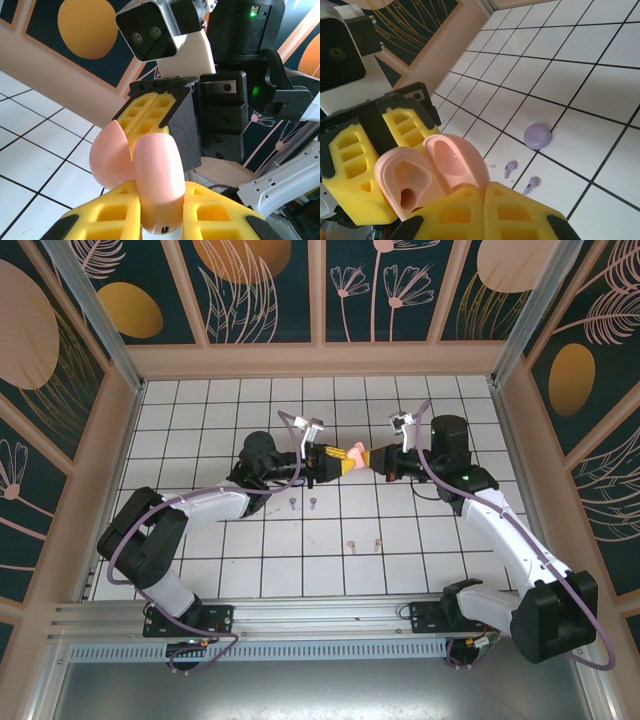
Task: Insert wireless bluetooth earbuds into charging case
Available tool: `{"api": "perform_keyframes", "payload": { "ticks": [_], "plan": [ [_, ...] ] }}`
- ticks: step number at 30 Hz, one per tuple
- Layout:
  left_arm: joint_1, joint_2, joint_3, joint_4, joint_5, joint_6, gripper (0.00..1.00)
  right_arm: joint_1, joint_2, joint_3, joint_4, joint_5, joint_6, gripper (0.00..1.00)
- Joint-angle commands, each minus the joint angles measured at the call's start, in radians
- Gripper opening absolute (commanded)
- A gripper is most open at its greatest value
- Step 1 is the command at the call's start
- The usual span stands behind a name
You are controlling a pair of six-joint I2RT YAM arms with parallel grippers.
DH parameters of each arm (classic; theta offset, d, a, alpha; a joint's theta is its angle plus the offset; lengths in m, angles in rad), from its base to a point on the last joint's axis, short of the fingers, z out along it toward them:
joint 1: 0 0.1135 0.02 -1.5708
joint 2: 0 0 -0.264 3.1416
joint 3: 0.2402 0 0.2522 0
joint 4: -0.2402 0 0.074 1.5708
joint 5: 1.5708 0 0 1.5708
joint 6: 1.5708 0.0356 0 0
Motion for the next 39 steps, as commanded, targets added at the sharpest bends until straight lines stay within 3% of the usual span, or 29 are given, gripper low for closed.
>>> {"api": "perform_keyframes", "payload": {
  "ticks": [1, 3, 8, 11, 14, 18, 21, 28, 39],
  "plan": [
    [-0.016, 0.0, 0.022, -0.011, -0.039, 0.034, 0.45, 0.003, -0.01, 0.046, 0.007, 0.046, 0.002, 0.0],
    [-0.014, -0.023, 0.008, -0.059, -0.117, 0.086, 0.56, 0.003, -0.022, 0.05, -0.006, 0.089, 0.002, 0.0],
    [0.026, -0.101, 0.008, -0.236, -0.192, 0.225, 0.66, 0.004, -0.034, 0.07, -0.07, 0.217, -0.022, 0.0],
    [0.078, -0.148, 0.065, -0.444, -0.153, 0.354, 0.71, 0.007, -0.034, 0.082, -0.104, 0.256, -0.054, 0.0],
    [0.112, -0.141, 0.208, -0.769, -0.075, 0.546, 0.73, 0.019, -0.021, 0.092, -0.129, 0.281, -0.098, 0.0],
    [0.12, -0.07, 0.407, -1.171, -0.005, 0.777, 0.73, 0.073, 0.013, 0.117, -0.16, 0.359, -0.186, 0.0],
    [0.122, -0.025, 0.494, -1.328, 0.013, 0.873, 0.69, 0.141, 0.048, 0.147, -0.18, 0.46, -0.263, 0.0],
    [0.129, 0.049, 0.621, -1.548, 0.049, 1.003, 0.54, 0.186, 0.12, 0.202, -0.2, 0.506, -0.349, 0.0],
    [0.133, 0.116, 0.696, -1.649, 0.131, 1.069, 0.54, 0.212, 0.134, 0.212, -0.19, 0.454, -0.343, 0.0]
  ]
}}
